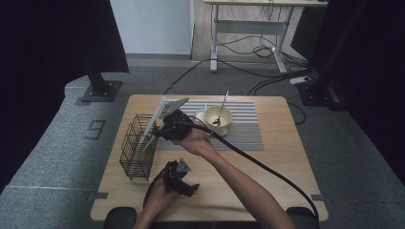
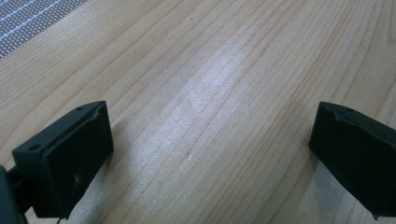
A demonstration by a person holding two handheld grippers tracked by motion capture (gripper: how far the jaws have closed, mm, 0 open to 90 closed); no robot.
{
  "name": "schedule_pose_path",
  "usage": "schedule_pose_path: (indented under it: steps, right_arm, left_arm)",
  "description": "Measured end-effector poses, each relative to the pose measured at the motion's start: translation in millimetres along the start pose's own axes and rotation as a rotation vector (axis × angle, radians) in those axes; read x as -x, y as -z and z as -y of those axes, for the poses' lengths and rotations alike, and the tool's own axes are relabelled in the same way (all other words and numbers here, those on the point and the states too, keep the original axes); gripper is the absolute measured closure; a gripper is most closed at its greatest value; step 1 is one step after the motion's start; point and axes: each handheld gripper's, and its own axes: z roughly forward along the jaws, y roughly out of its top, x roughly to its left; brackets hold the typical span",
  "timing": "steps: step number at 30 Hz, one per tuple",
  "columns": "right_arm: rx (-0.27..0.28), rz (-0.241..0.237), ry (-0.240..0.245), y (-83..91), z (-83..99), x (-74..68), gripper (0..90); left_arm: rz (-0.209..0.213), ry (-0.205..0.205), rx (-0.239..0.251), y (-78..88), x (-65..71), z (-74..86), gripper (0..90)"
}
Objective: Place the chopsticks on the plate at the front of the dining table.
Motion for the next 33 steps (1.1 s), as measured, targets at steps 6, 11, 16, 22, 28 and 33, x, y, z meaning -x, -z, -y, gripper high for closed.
schedule_pose_path:
  steps: [6, 11, 16, 22, 28, 33]
  right_arm:
    - [0.015, 0.001, 0.002, 13.0, -5.3, -1.5, 82.7]
    - [0.014, 0.006, 0.014, 21.5, -8.4, -2.7, 82.7]
    - [0.02, 0.012, 0.022, 31.4, -12.2, -4.2, 82.7]
    - [0.032, 0.023, 0.029, 46.2, -17.5, -5.1, 82.7]
    - [0.059, 0.032, 0.023, 63.3, -22.2, -2.9, 82.7]
    - [0.081, 0.05, 0.025, 78.8, -26.4, -1.2, 82.8]
  left_arm:
    - [-0.001, 0.001, 0.0, -0.1, 0.0, 0.0, 0.0]
    - [-0.001, -0.001, 0.0, -0.1, -0.1, 0.0, 0.0]
    - [-0.001, 0.0, 0.0, -0.1, -0.1, 0.0, 0.0]
    - [-0.006, 0.006, 0.003, -0.6, 0.2, -0.4, 0.0]
    - [-0.009, 0.011, 0.004, -1.2, 0.1, -0.9, 0.0]
    - [-0.01, 0.011, 0.004, -1.3, 0.1, -1.1, 0.0]
